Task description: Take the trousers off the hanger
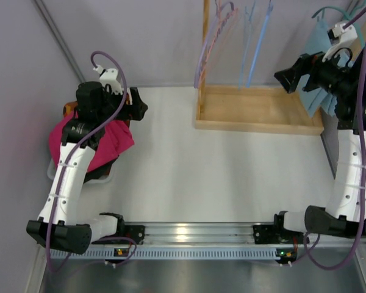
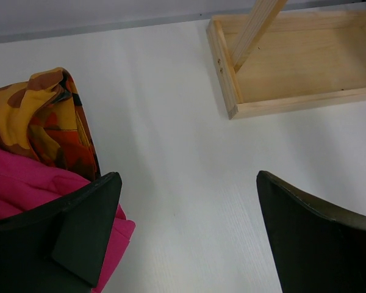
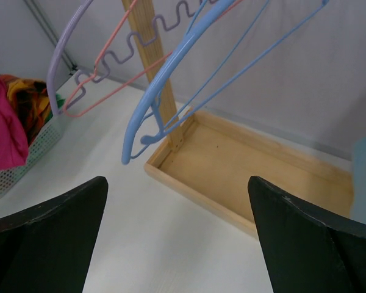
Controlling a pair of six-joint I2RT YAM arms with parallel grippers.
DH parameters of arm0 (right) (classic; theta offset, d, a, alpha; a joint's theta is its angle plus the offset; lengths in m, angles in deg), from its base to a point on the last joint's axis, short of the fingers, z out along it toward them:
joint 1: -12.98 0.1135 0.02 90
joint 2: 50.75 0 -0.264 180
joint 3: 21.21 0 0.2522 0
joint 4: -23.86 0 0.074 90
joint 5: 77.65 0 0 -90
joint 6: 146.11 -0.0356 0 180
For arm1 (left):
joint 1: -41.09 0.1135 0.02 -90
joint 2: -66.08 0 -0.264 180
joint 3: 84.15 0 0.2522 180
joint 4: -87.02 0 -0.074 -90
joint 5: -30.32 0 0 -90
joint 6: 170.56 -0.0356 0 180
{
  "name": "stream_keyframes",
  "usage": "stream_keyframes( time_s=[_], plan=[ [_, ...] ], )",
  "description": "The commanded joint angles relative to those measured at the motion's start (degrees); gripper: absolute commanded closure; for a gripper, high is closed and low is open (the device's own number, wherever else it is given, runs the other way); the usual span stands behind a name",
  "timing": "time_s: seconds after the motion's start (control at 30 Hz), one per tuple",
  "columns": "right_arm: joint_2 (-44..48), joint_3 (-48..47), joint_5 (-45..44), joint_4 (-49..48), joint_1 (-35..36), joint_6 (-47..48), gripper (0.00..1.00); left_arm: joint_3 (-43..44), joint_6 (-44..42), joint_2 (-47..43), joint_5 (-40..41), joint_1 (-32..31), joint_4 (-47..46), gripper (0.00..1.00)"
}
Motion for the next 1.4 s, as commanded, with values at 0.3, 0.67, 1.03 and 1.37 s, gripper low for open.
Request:
stream_keyframes(
  time_s=[0.3, 0.67, 1.03, 1.37],
  plan=[
    [-10.4, -17.9, 10.0, -10.5, -26.1, -12.4, 0.01, 0.0, 2.5, 0.4, -9.5, 0.7, -4.2, 0.02],
    [-17.7, -18.4, 12.1, -20.3, -37.8, -25.4, 0.01, -2.3, 3.5, 0.1, -10.7, 0.7, -5.2, 0.01],
    [-23.0, -13.9, 15.3, -28.1, -34.5, -38.1, 0.07, -1.6, 3.7, 1.5, -10.6, 0.7, -5.2, 0.01],
    [-23.8, -7.9, 20.4, -40.7, -28.1, -52.1, 0.41, -2.3, 4.2, 1.8, -10.2, 0.7, -5.2, 0.02]
  ],
)
